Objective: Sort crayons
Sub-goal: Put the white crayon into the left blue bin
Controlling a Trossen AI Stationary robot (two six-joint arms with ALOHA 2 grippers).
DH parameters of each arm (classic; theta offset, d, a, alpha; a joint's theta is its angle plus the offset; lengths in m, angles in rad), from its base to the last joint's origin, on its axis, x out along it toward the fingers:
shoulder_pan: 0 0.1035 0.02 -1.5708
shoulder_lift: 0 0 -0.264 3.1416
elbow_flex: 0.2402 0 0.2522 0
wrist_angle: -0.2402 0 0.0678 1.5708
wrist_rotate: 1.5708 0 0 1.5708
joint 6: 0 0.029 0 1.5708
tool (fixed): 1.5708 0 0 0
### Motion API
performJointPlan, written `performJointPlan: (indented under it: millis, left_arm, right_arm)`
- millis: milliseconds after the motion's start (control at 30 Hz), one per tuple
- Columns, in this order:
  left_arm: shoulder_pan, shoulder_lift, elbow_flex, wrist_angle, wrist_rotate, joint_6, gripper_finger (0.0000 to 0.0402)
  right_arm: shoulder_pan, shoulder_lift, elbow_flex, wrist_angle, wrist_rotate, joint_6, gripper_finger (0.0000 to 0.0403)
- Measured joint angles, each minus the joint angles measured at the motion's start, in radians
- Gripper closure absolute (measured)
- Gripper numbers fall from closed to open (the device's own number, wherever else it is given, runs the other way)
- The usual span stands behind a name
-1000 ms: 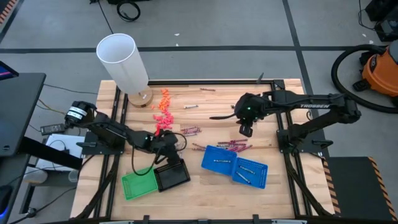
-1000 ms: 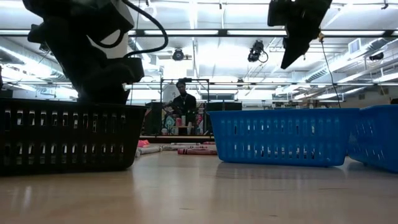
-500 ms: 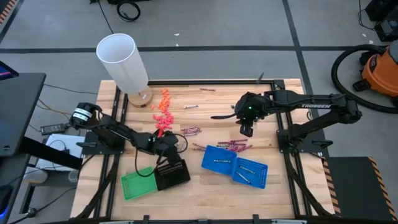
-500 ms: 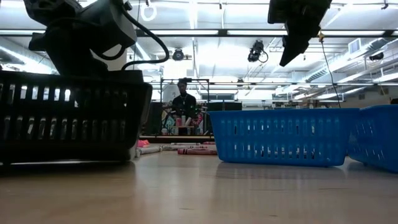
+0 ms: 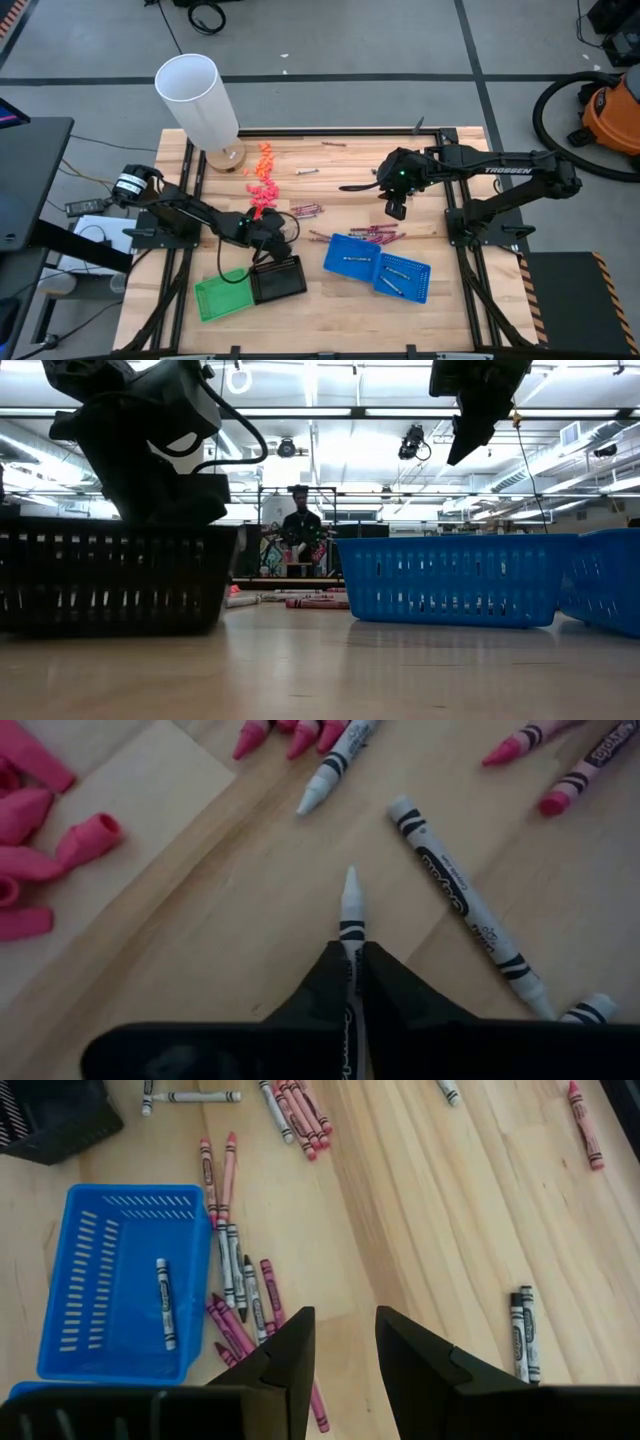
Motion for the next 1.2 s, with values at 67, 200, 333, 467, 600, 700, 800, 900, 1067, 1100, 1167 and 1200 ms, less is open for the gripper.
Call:
performJointPlan:
  millis: [67, 200, 333, 467, 600, 700, 800, 900, 1067, 1100, 1167, 1200]
  left_arm:
    - [0.0, -0.001, 0.001, 0.0, 0.0, -0.013, 0.0381]
    - [0.0, -0.034, 0.019, -0.047, 0.031, -0.015, 0.0378]
    - [-0.004, -0.093, 0.064, -0.067, 0.036, -0.015, 0.0377]
    - [-0.025, -0.147, 0.104, -0.093, 0.049, -0.002, 0.0377]
    - [-0.062, -0.188, 0.16, -0.075, 0.061, 0.022, 0.0377]
    - [-0.103, -0.193, 0.187, -0.03, 0.117, 0.053, 0.0377]
    - [-0.158, -0.192, 0.195, 0.042, 0.141, 0.06, 0.0377]
    - [-0.202, -0.179, 0.193, 0.047, 0.137, 0.048, 0.0377]
    - [-0.179, -0.15, 0.194, 0.151, 0.122, 0.09, 0.0377]
    - [-0.162, -0.139, 0.194, 0.179, 0.122, 0.109, 0.0377]
    - [-0.123, -0.113, 0.195, 0.232, 0.141, 0.15, 0.0377]
    - [-0.099, -0.091, 0.205, 0.245, 0.158, 0.171, 0.0377]
  right_arm:
    - [0.0, 0.0, 0.0, 0.0, 0.0, 0.0, 0.0287]
    - [-0.006, 0.0, 0.0, 0.0, 0.0, -0.002, 0.0287]
    - [-0.015, 0.0, 0.0, 0.005, 0.0, -0.007, 0.0287]
    - [-0.028, 0.001, 0.0, 0.014, 0.005, -0.028, 0.0287]
    - [-0.047, 0.001, 0.0, 0.029, 0.006, -0.042, 0.0287]
    - [-0.061, 0.001, 0.0, 0.041, 0.008, -0.057, 0.0287]
    - [-0.073, 0.001, 0.0, 0.056, 0.008, -0.074, 0.0287]
    - [-0.078, 0.001, 0.0, 0.059, 0.008, -0.085, 0.0287]
    - [-0.079, 0.001, 0.0, 0.069, 0.008, -0.1, 0.0287]
    - [-0.079, 0.001, 0.0, 0.068, 0.008, -0.102, 0.0287]
    - [-0.079, 0.001, 0.0, 0.064, 0.006, -0.103, 0.0287]
    - [-0.079, 0.001, 0.0, 0.065, 0.006, -0.103, 0.0287]
